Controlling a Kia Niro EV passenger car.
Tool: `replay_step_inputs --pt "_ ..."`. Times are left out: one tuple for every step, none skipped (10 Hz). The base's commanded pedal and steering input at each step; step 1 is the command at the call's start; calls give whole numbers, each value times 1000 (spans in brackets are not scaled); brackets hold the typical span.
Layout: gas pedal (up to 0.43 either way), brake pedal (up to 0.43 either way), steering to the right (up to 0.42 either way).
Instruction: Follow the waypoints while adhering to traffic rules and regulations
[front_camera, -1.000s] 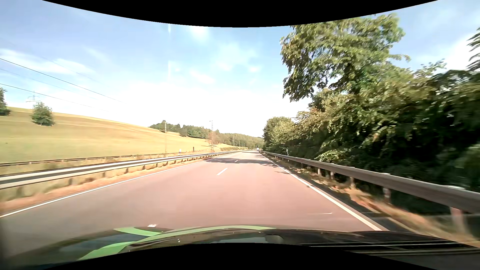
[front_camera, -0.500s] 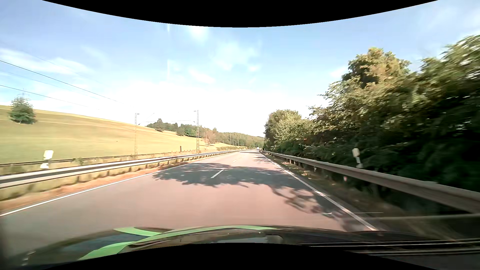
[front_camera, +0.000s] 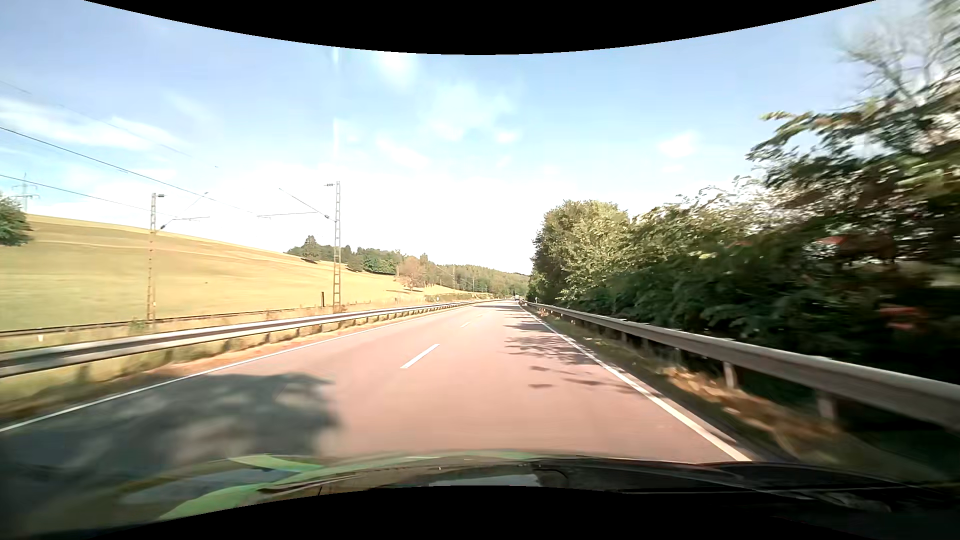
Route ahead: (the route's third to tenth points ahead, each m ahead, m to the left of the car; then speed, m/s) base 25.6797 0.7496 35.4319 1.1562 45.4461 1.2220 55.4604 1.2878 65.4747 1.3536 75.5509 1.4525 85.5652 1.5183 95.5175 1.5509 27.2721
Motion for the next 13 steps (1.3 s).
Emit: replay_step_inputs --pt "311 0 -3" --pt "319 0 -3" --pt "331 0 -3" --pt "331 0 -3" --pt "339 0 -3" --pt "339 0 -3" --pt "339 0 -3" --pt "339 0 -3" --pt "339 0 -3" --pt "339 0 -3" --pt "339 0 -3" --pt "319 0 -3" --pt "311 0 -2"
